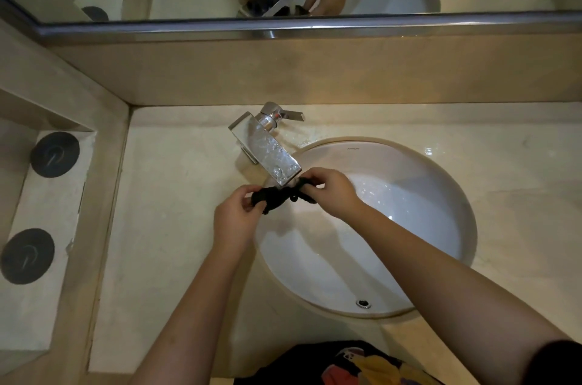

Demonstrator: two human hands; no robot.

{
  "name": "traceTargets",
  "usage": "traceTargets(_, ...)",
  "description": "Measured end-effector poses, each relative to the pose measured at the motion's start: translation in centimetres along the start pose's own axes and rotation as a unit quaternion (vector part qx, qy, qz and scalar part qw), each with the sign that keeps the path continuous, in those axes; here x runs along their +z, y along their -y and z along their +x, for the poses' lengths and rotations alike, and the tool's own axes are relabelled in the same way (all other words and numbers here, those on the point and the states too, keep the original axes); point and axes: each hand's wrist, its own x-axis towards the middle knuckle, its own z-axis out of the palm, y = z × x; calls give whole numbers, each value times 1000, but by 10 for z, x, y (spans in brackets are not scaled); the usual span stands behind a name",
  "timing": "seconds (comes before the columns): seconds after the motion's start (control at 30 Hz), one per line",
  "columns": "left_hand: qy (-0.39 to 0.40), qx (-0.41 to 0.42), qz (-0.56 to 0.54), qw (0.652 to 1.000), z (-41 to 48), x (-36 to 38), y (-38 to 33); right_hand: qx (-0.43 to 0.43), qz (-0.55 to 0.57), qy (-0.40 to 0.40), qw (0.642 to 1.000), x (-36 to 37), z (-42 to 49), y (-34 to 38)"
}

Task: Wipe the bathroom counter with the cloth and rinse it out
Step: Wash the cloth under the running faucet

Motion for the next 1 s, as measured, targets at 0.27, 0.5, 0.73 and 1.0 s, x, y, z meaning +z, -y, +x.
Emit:
traceTargets(0.27, 65, 64, 38, 995, 2, 24, -27, -63, 33, 70, 995, -1, 4, 12)
traceTargets(0.5, 112, 25, -97, 989, 1, 24, -25, -64, -68, 52, 994, -2, 2, -10)
traceTargets(0.73, 137, -17, -96, 986, 9, 16, -8, -15, -37, 41, 998, 8, 1, -11)
traceTargets(1.0, 88, -64, -185, 977, 10, 28, -11, -2, 99, 57, 993, 10, -11, 9)
